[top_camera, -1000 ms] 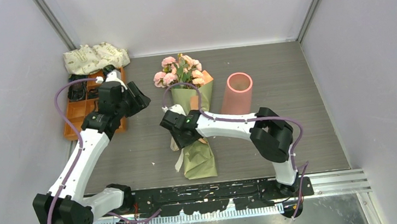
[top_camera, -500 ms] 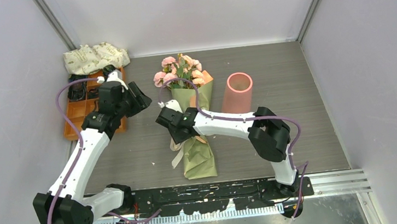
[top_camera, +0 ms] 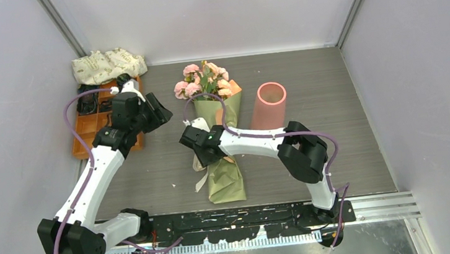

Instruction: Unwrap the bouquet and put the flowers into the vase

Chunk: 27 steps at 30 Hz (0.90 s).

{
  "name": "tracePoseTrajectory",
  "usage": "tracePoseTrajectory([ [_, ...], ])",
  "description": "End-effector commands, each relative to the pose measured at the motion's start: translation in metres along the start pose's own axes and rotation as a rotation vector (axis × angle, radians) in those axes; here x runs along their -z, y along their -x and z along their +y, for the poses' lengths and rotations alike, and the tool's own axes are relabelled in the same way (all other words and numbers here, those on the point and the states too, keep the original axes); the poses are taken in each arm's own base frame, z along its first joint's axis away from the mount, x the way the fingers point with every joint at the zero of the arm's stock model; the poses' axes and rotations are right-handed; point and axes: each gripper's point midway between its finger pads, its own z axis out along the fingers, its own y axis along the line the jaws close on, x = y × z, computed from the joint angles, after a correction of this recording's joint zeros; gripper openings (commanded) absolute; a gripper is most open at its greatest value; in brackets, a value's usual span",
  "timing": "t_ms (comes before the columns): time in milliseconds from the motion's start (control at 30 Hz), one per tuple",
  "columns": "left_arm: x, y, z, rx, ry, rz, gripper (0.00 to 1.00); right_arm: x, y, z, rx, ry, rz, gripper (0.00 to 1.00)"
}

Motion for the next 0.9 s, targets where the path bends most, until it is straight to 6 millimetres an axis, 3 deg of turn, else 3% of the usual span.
tracePoseTrajectory([
  [0,0.001,0.006,-0.009,-0.006,-0.042,-0.024,0.57,0.008,0.013,-0.001,-0.043,0.001,-0.057,0.45],
  [233,0.0,0.004,-0.007,-0.007,-0.041,-0.024,0.57,0.009,0.022,-0.003,-0.03,-0.021,-0.08,0.43],
  [433,-0.016,-0.005,-0.007,-0.003,-0.061,0.002,0.57,0.016,0.037,-0.001,-0.012,-0.031,-0.112,0.39],
  [567,-0.029,-0.014,-0.007,0.007,-0.074,0.034,0.57,0.012,0.037,-0.001,-0.008,-0.034,-0.102,0.21],
  [767,-0.047,-0.019,-0.017,0.003,-0.127,0.061,0.57,0.011,0.034,-0.001,-0.012,-0.032,-0.097,0.08],
  [867,-0.057,-0.023,-0.033,-0.008,-0.19,0.079,0.57,0.016,0.036,-0.003,-0.013,-0.039,-0.108,0.01],
])
